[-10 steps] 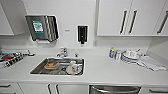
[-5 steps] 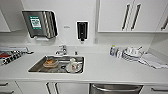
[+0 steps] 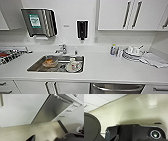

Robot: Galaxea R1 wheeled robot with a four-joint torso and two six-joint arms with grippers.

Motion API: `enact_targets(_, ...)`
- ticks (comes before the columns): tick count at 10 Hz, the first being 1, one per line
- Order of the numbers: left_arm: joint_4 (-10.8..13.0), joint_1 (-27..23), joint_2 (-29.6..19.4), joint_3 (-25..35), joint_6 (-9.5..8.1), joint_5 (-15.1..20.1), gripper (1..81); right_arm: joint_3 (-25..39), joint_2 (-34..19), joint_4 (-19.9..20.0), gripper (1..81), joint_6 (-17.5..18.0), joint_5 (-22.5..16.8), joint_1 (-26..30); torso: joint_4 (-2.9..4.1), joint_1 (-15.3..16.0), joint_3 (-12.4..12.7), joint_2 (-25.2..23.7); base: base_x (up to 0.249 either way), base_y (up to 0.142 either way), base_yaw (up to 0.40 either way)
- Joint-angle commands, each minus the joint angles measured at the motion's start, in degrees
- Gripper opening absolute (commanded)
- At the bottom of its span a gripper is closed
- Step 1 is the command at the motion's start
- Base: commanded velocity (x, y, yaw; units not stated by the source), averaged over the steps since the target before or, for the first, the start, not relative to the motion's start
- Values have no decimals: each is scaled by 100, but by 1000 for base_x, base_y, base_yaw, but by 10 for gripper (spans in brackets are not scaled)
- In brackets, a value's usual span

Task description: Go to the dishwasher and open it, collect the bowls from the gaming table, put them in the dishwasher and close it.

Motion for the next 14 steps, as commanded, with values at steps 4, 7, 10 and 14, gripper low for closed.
enact_targets(4,111,-455,-347,123,-7,134,811,143,-223,75,811,18,-175,364,0,745,-2,-1168,0,0,0)
enact_targets(7,111,-491,-304,150,-7,134,811,161,-258,83,811,27,-166,382,0,1134,-2,-1788,0,0,0)
enact_targets(10,111,-491,-268,141,-7,134,811,161,-258,75,811,53,-166,382,0,1456,-599,-2307,0,0,0)
enact_targets(14,111,-491,-250,123,-7,143,811,196,-302,75,811,62,-149,426,0,1519,-595,-2413,0,0,0)
